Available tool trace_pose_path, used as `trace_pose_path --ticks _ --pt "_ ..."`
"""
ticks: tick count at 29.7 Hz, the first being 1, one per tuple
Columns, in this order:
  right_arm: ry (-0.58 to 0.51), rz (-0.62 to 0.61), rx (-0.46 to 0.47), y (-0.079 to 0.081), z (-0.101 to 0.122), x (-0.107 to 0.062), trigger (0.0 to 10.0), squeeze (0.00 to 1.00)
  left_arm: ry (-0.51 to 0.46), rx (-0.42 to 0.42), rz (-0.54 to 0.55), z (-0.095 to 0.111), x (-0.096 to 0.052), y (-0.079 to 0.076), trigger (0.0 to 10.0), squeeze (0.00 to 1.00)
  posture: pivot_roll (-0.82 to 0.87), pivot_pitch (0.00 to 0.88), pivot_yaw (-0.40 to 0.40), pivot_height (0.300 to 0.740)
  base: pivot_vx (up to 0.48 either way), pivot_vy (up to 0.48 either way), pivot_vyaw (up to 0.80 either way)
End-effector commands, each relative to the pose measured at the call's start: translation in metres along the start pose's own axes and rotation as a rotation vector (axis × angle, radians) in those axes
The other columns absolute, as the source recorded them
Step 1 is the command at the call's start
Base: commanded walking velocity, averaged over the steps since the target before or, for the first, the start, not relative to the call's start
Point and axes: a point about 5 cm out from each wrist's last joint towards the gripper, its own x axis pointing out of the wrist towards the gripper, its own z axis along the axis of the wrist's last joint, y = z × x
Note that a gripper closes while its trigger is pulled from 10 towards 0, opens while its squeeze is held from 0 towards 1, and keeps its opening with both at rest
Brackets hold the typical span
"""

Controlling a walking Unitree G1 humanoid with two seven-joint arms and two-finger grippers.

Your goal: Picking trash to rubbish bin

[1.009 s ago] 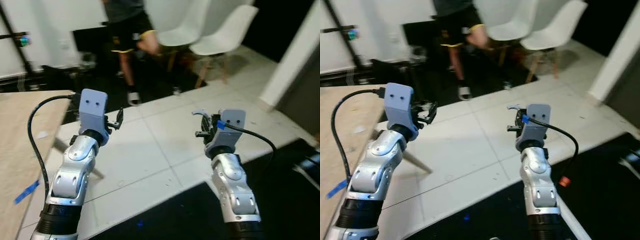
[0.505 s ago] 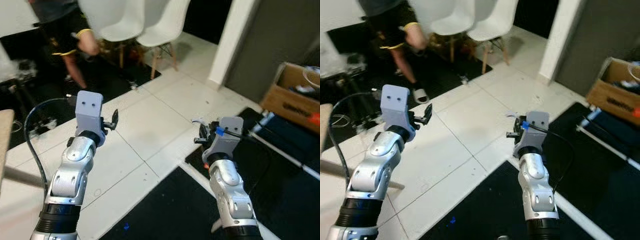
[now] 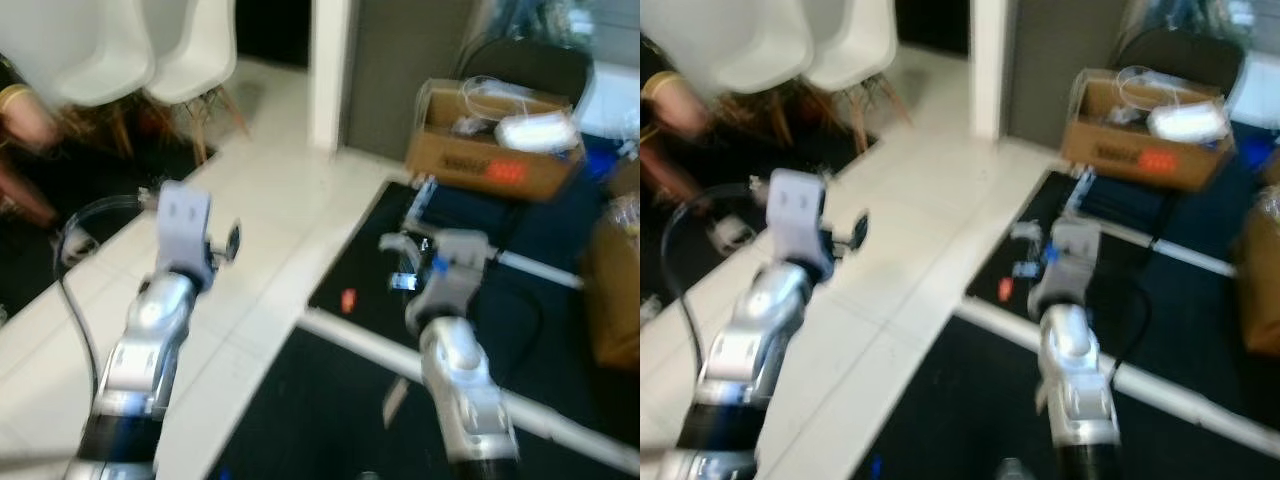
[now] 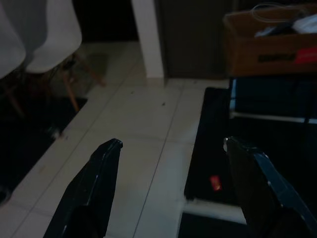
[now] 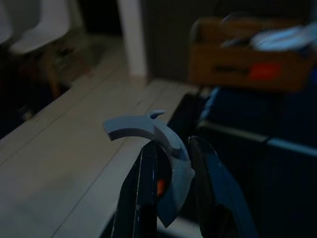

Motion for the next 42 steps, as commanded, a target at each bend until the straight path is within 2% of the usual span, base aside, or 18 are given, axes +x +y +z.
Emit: trace_pose_path --ticks 1,4,7,15,20,23,24,26,28,34,42 --pt "0.005 0.018 0.008 0.006 -0.001 -0.002 10.0 0.0 0.025 -0.003 0.022 -0.006 -0.002 0.006 10.0 0.0 -0.02 0.132 0.058 0.74 0.0 0.0 -0.8" --pt "0.007 0.014 0.009 0.006 -0.001 -0.002 10.0 0.0 0.05 -0.039 0.036 -0.01 -0.002 0.008 10.0 0.0 -0.02 0.134 0.059 0.74 0.0 0.0 -0.8" --pt "0.012 0.008 0.01 0.004 -0.003 -0.003 10.0 0.0 0.073 -0.005 0.055 -0.016 -0.004 0.01 10.0 0.0 -0.02 0.139 0.057 0.74 0.0 0.0 -0.8" --pt "0.029 0.012 0.013 0.005 -0.006 -0.006 10.0 0.0 0.106 -0.037 0.088 -0.023 -0.009 0.015 10.0 0.0 -0.02 0.148 0.048 0.74 0.0 0.0 -0.8" --pt "0.035 0.02 0.01 0.006 -0.007 -0.005 10.0 0.0 0.091 -0.018 0.085 -0.023 -0.01 0.015 10.0 0.0 -0.02 0.147 0.041 0.74 0.0 0.0 -0.8" --pt "0.074 0.027 0.007 0.006 -0.013 -0.004 10.0 0.0 0.1 -0.039 0.095 -0.027 -0.012 0.016 10.0 0.0 -0.02 0.145 0.04 0.74 0.0 0.0 -0.8" --pt "0.124 0.034 0.011 0.006 -0.021 -0.005 10.0 0.0 0.109 -0.054 0.104 -0.029 -0.013 0.017 10.0 0.0 -0.02 0.145 0.039 0.74 0.0 0.0 -0.8" --pt "0.213 0.077 -0.007 0.008 -0.037 -0.009 10.0 0.0 0.12 -0.068 0.109 -0.033 -0.014 0.018 10.0 0.0 -0.02 0.143 0.036 0.74 0.0 0.0 0.0" --pt "0.213 0.077 -0.007 0.008 -0.037 -0.009 10.0 0.0 0.12 -0.068 0.109 -0.033 -0.014 0.018 10.0 0.0 -0.02 0.143 0.036 0.74 0.0 0.0 0.0" --pt "0.299 0.111 -0.018 0.011 -0.061 -0.018 10.0 0.0 0.186 -0.049 0.1 -0.049 -0.019 0.022 10.0 0.0 -0.02 0.136 0.034 0.74 0.0 0.0 0.0" --pt "0.322 0.135 -0.039 0.013 -0.067 -0.019 10.0 0.0 0.221 -0.064 0.104 -0.058 -0.021 0.022 10.0 0.0 -0.02 0.132 0.034 0.74 0.266 0.0 0.0"
